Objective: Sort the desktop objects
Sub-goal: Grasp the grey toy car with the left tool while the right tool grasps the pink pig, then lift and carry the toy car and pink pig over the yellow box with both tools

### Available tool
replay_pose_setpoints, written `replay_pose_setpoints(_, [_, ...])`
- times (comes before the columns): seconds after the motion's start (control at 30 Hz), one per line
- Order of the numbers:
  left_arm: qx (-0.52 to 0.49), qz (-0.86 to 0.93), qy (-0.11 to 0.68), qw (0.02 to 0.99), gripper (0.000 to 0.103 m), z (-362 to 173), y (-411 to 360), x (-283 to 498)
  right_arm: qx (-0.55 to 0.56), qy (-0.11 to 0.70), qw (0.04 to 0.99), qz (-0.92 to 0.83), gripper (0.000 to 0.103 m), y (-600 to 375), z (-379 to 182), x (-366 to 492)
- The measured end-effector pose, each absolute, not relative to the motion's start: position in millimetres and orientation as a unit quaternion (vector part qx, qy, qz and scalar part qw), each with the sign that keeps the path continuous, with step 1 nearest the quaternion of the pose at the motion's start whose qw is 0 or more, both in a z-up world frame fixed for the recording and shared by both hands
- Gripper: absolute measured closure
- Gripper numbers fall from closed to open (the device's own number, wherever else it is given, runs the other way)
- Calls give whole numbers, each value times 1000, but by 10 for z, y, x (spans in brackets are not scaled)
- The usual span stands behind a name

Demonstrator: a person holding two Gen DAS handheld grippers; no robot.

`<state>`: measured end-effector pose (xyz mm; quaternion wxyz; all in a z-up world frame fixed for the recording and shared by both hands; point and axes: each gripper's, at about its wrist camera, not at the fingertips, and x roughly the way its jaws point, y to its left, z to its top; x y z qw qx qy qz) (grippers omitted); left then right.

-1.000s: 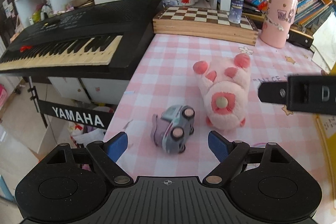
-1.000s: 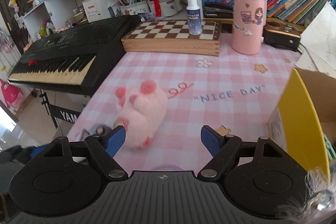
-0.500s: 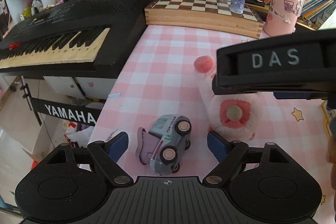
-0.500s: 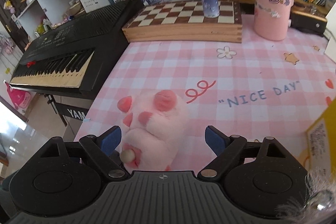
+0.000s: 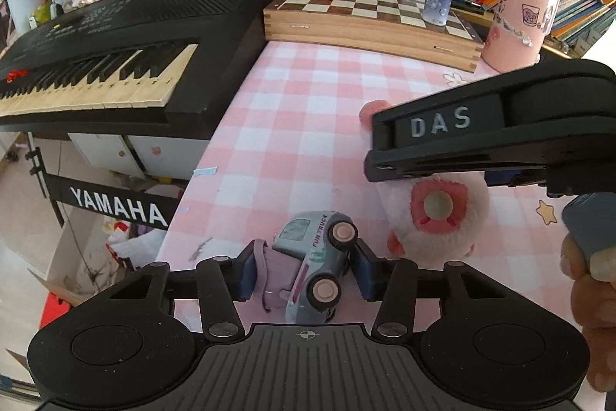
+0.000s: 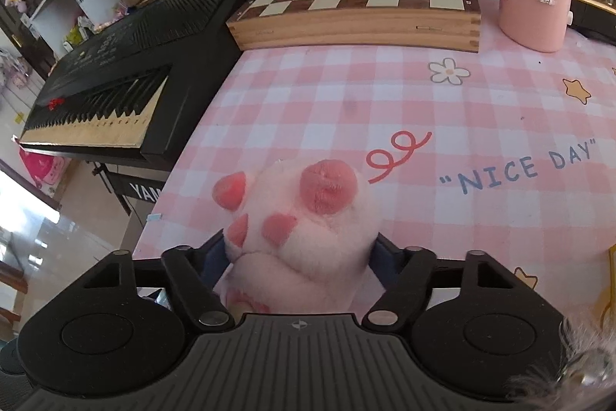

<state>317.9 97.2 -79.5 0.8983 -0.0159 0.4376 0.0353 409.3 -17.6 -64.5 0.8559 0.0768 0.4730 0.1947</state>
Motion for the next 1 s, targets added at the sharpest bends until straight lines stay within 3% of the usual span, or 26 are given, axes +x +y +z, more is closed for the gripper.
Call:
replay_pose_setpoints(0.43, [-30,18,397,917,56,-416,1008,2694,84,424,883,182,42,-470,-272,3629])
replay_pose_setpoints(1.0, [-55,-26,360,931,56,-40,1020,1666,63,399,897,179,42,-833,5,2366])
